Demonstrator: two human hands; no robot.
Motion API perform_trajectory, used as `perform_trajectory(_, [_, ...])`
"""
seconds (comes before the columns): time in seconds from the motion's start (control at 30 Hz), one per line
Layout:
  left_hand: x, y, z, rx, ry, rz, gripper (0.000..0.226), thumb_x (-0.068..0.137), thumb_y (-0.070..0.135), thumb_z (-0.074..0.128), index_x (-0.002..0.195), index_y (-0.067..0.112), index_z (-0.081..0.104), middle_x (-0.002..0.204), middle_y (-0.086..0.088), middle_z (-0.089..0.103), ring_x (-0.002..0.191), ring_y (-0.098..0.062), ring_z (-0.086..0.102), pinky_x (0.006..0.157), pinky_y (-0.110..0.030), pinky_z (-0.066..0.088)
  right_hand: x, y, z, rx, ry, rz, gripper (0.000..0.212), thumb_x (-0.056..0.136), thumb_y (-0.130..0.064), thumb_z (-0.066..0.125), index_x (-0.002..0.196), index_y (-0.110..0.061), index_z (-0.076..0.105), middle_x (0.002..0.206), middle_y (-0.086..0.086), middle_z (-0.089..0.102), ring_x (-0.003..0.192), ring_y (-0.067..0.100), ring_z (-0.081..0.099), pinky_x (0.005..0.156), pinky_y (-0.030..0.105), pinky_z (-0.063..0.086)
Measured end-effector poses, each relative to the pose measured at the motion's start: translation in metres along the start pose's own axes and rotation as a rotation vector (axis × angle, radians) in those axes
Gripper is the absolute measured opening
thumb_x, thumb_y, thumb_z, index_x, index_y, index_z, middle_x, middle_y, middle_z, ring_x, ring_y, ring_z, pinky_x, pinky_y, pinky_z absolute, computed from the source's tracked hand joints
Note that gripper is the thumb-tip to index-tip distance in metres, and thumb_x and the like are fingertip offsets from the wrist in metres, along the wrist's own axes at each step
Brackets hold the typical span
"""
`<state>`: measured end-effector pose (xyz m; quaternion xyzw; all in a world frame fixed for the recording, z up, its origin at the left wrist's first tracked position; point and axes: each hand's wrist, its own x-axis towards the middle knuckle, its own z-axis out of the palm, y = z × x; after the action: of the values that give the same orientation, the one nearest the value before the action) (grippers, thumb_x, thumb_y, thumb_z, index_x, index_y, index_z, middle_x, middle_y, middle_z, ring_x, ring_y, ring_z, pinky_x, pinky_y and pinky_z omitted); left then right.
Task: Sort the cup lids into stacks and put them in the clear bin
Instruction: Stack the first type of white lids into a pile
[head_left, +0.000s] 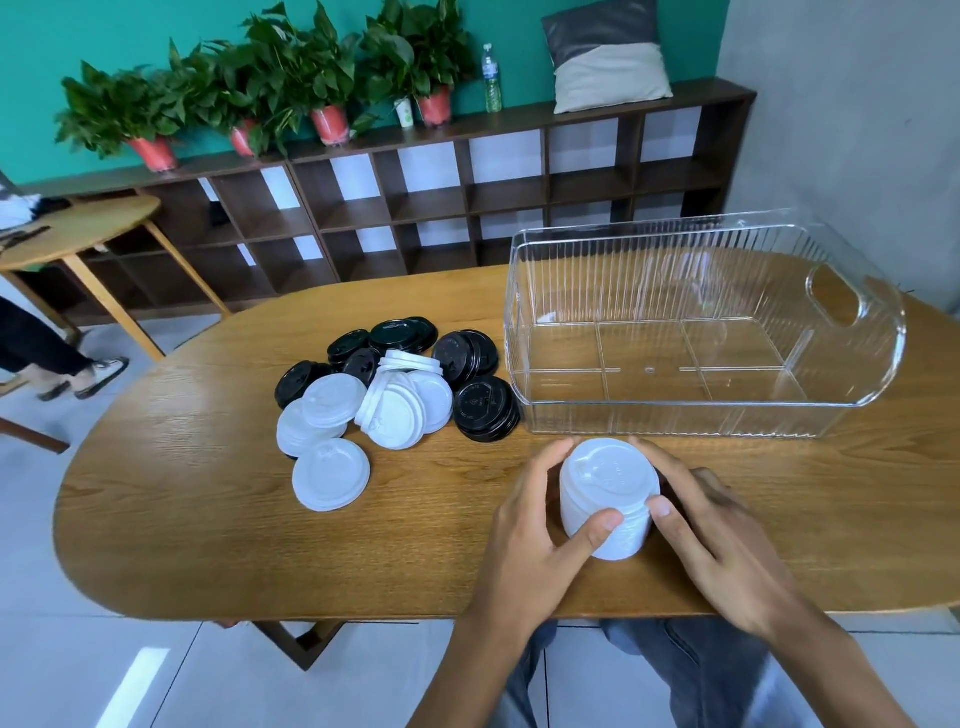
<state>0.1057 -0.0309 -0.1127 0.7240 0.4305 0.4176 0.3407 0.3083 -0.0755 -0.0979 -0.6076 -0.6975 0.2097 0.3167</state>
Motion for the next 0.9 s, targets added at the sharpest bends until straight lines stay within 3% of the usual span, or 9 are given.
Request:
perform_trajectory(0.13, [-0.002, 0.006, 0.001, 0.083, -0.042, 0.023, 0.065, 0.095, 0.065, 0.056, 0.152, 0.044, 0.033, 0.153, 0.03, 0.041, 0.142, 0.007, 0.038, 0.113, -0.013, 0.03, -0.001, 0.003, 0.0, 0.015, 0.006, -0.003, 0.054, 0.095, -0.07, 0.02, 0.147, -0.058, 0.026, 0.125, -0.039, 0.052, 0.115, 0.0, 0.049, 0.098, 0.036, 0.04])
perform_trajectory(0.27, [-0.005, 0.003, -0.013, 0.111, -0.04, 0.034, 0.063, 0.101, 0.064, 0.042, 0.156, 0.035, 0.033, 0.159, 0.022, 0.039, 0.144, 0.003, 0.038, 0.119, -0.027, 0.033, -0.001, 0.003, 0.0, 0.047, 0.006, 0.016, 0.056, 0.091, -0.076, 0.024, 0.145, -0.061, 0.026, 0.123, -0.039, 0.053, 0.118, -0.001, 0.048, 0.096, 0.032, 0.039])
perform_trajectory(0.4, [-0.004, -0.014, -0.066, 0.181, 0.289, 0.005, 0.047, 0.1, 0.051, 0.047, 0.137, 0.022, 0.056, 0.135, 0.013, 0.061, 0.124, -0.004, 0.057, 0.106, -0.044, 0.047, 0.0, 0.004, -0.001, 0.072, 0.012, 0.025, 0.056, 0.092, -0.073, 0.028, 0.145, -0.059, 0.029, 0.129, -0.038, 0.052, 0.124, -0.001, 0.046, 0.099, 0.032, 0.039])
perform_trajectory(0.53, [-0.003, -0.04, -0.129, 0.498, 0.604, -0.155, 0.053, 0.084, 0.029, 0.063, 0.134, 0.012, 0.056, 0.131, -0.005, 0.06, 0.123, -0.027, 0.052, 0.104, -0.051, 0.039, 0.0, 0.003, -0.001, 0.078, 0.019, 0.032, 0.053, 0.092, -0.07, 0.03, 0.144, -0.06, 0.03, 0.131, -0.038, 0.05, 0.126, -0.004, 0.044, 0.101, 0.031, 0.037])
perform_trajectory(0.67, [-0.005, -0.052, -0.145, 0.659, 0.559, -0.305, 0.072, 0.076, 0.01, 0.078, 0.142, 0.009, 0.049, 0.135, -0.015, 0.057, 0.127, -0.041, 0.051, 0.101, -0.06, 0.041, 0.0, 0.003, 0.0, 0.067, 0.033, 0.022, 0.05, 0.092, -0.07, 0.03, 0.141, -0.064, 0.029, 0.126, -0.041, 0.051, 0.123, -0.007, 0.044, 0.097, 0.028, 0.037])
perform_trajectory(0.9, [-0.004, -0.06, -0.144, 0.704, 0.495, -0.354, 0.081, 0.074, 0.015, 0.08, 0.147, 0.019, 0.044, 0.141, -0.012, 0.054, 0.13, -0.039, 0.048, 0.104, -0.059, 0.039, -0.001, 0.005, 0.0, 0.081, 0.031, 0.033, 0.051, 0.091, -0.068, 0.032, 0.141, -0.06, 0.033, 0.124, -0.036, 0.055, 0.122, -0.004, 0.046, 0.099, 0.029, 0.037])
